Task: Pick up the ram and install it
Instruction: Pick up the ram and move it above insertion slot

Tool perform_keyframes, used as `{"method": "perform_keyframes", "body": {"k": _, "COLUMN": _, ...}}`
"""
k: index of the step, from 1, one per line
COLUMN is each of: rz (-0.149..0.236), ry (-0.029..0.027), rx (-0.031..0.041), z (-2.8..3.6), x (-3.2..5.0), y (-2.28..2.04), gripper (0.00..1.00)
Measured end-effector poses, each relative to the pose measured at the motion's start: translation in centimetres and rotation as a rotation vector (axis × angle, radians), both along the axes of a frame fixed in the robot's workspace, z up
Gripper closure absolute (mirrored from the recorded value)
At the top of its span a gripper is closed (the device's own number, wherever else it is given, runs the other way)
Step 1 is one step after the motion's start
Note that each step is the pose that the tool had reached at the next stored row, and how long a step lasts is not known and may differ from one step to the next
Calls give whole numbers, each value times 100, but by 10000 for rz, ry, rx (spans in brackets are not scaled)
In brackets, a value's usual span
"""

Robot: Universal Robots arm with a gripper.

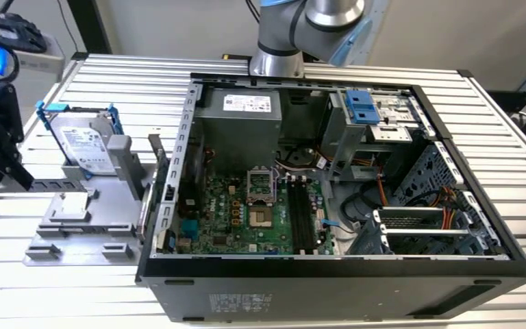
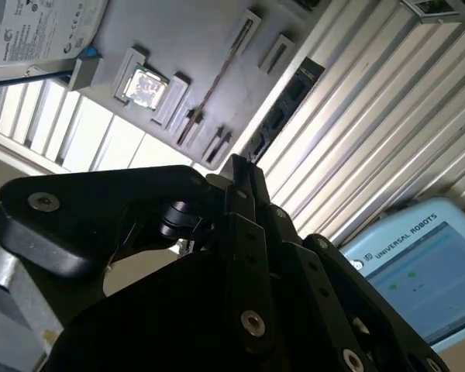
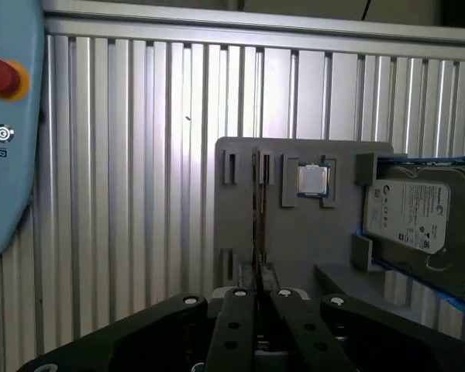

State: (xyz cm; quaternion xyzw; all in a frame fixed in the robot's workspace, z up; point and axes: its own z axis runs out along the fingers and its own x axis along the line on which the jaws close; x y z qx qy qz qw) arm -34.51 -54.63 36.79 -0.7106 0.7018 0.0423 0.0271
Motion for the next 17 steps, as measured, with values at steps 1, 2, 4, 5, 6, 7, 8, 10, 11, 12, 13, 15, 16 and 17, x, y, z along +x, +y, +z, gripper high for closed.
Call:
{"method": "perform_keyframes", "body": {"k": 1, "rz": 0, "ry": 1, "rx": 0, "z": 45, "x": 0, "y": 0, "gripper": 100}}
{"method": "perform_keyframes", "body": {"k": 2, "rz": 0, "ry": 1, "rx": -1, "z": 91, "x": 0, "y": 0, "gripper": 100}}
{"method": "perform_keyframes", "body": {"k": 4, "rz": 0, "ry": 0, "rx": 0, "z": 184, "x": 0, "y": 0, "gripper": 100}}
{"method": "perform_keyframes", "body": {"k": 5, "rz": 0, "ry": 1, "rx": -1, "z": 229, "x": 0, "y": 0, "gripper": 100}}
{"method": "perform_keyframes", "body": {"k": 6, "rz": 0, "ry": 0, "rx": 0, "z": 272, "x": 0, "y": 0, "gripper": 100}}
{"method": "perform_keyframes", "body": {"k": 7, "rz": 0, "ry": 0, "rx": 0, "z": 319, "x": 0, "y": 0, "gripper": 100}}
{"method": "perform_keyframes", "body": {"k": 8, "rz": 0, "ry": 1, "rx": -1, "z": 364, "x": 0, "y": 0, "gripper": 100}}
{"method": "perform_keyframes", "body": {"k": 10, "rz": 0, "ry": 0, "rx": 0, "z": 454, "x": 0, "y": 0, "gripper": 100}}
{"method": "perform_keyframes", "body": {"k": 11, "rz": 0, "ry": 0, "rx": -1, "z": 500, "x": 0, "y": 0, "gripper": 100}}
{"method": "perform_keyframes", "body": {"k": 12, "rz": 0, "ry": 0, "rx": 0, "z": 546, "x": 0, "y": 0, "gripper": 100}}
{"method": "perform_keyframes", "body": {"k": 13, "rz": 0, "ry": 1, "rx": 0, "z": 593, "x": 0, "y": 0, "gripper": 100}}
{"method": "perform_keyframes", "body": {"k": 15, "rz": 0, "ry": 1, "rx": 0, "z": 670, "x": 0, "y": 0, "gripper": 100}}
{"method": "perform_keyframes", "body": {"k": 16, "rz": 0, "ry": 0, "rx": 1, "z": 679, "x": 0, "y": 0, "gripper": 100}}
{"method": "perform_keyframes", "body": {"k": 17, "rz": 0, "ry": -2, "rx": 3, "z": 678, "x": 0, "y": 0, "gripper": 100}}
